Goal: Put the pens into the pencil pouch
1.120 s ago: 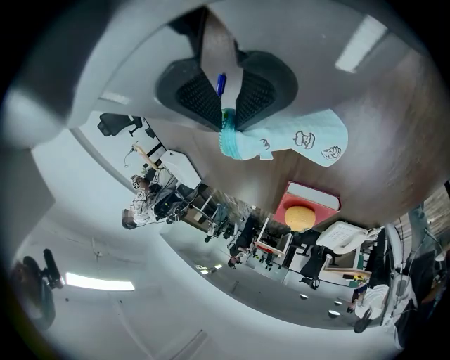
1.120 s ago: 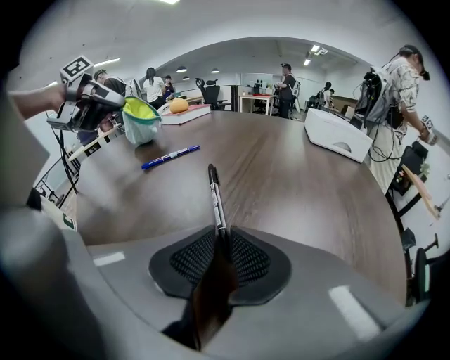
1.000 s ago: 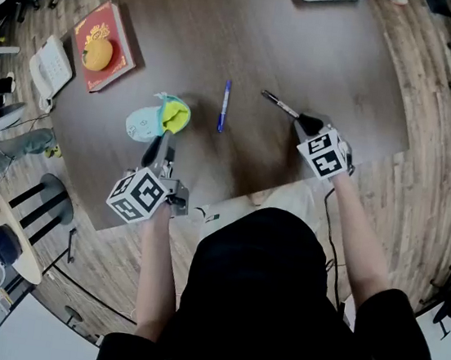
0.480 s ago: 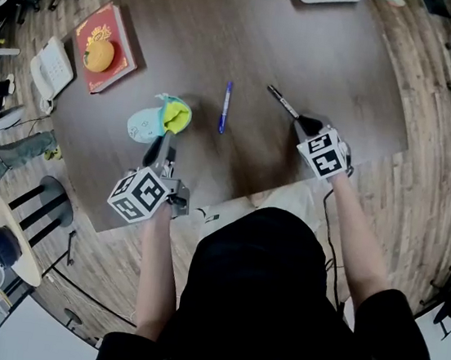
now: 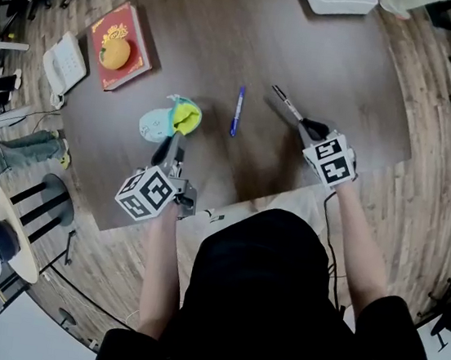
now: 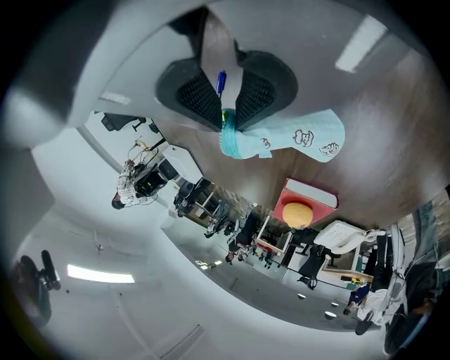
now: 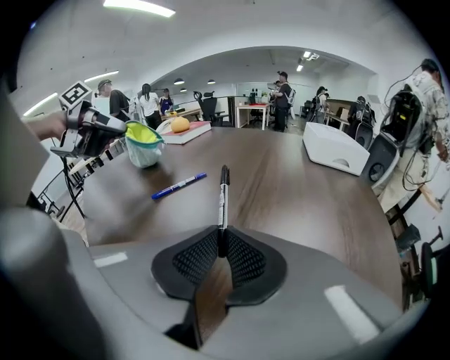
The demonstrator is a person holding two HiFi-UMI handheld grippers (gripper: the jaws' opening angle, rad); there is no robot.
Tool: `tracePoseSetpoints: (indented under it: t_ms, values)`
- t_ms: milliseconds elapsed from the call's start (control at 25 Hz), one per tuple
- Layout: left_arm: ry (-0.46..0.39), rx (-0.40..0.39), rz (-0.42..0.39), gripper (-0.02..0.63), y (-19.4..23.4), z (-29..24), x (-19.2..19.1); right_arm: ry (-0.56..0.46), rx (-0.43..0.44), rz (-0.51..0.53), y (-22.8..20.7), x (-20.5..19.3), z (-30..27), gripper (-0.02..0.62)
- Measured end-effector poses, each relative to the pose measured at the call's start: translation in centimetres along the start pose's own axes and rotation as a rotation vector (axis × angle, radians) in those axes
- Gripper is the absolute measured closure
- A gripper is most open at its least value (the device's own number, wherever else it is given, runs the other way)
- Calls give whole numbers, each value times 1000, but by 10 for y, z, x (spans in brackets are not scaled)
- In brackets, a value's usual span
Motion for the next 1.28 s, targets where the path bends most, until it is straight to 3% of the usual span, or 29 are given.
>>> tracePoseSetpoints:
  t_ms: [680, 1280]
  values:
    - [-33, -6, 27, 548, 20, 30, 1, -75, 124, 166, 86, 91, 21, 549]
    - [-22, -31, 48, 549, 29, 45, -15, 4, 328, 363, 183, 112, 10, 549]
Point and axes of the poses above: the fingertips, and each gripper's own axes: z backward along the fingers, y to its left, x out of its top, the point moved 5 cm from there along z, backward along the fingers, and after that the axes turned 5 degrees about -y, right-handed, at the moved point
